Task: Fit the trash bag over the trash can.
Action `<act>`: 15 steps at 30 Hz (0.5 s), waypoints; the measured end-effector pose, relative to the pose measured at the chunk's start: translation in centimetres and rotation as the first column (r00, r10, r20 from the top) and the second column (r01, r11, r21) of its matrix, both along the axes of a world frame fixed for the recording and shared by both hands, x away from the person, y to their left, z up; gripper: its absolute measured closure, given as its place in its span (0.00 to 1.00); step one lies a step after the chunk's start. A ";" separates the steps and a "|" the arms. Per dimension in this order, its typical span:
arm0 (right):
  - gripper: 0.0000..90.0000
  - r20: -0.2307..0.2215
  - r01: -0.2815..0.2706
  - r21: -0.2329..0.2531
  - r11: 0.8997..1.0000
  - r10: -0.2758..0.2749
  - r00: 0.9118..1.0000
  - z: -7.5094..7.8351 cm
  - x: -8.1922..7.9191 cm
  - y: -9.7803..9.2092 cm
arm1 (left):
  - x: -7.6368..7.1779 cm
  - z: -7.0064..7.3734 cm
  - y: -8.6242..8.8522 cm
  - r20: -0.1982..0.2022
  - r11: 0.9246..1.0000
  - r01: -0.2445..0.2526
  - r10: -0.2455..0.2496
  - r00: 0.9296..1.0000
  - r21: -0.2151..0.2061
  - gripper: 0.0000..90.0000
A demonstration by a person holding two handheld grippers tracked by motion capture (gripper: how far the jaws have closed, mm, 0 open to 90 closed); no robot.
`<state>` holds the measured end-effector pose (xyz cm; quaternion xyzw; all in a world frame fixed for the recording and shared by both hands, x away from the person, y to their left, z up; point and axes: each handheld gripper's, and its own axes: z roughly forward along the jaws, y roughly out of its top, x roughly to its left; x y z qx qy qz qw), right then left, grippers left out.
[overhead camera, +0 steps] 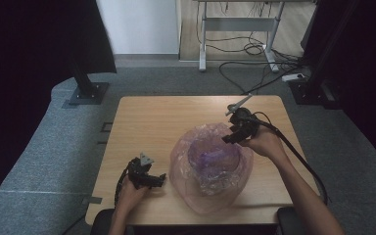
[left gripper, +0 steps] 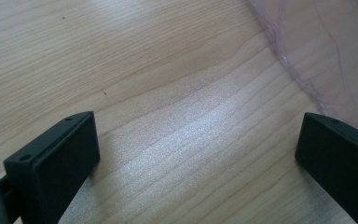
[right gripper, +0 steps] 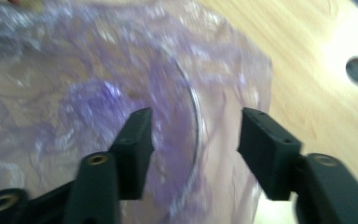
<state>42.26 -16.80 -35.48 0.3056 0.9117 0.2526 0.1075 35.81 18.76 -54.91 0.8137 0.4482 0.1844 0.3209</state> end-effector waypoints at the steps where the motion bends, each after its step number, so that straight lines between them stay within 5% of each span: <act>1: 0.53 0.004 -0.012 -0.005 1.000 0.012 1.000 0.0 0.2 0.5 | 0.0 0.0 0.0 0.000 1.000 0.000 0.000 1.000 0.000 0.00; 5: 0.56 0.005 -0.069 -0.012 0.998 0.069 0.998 -0.9 1.7 2.8 | 0.0 0.0 0.0 0.000 1.000 0.000 0.000 1.000 0.000 0.00; 11: 0.70 -0.111 -0.116 -0.093 0.989 0.105 0.988 -4.5 3.8 5.2 | 0.0 0.0 0.0 0.000 1.000 0.000 0.000 1.000 0.000 0.00; 15: 0.67 -0.116 -0.136 -0.110 0.985 0.123 0.986 -5.3 3.7 5.8 | 0.0 0.0 0.0 0.000 1.000 0.000 0.000 1.000 0.000 0.00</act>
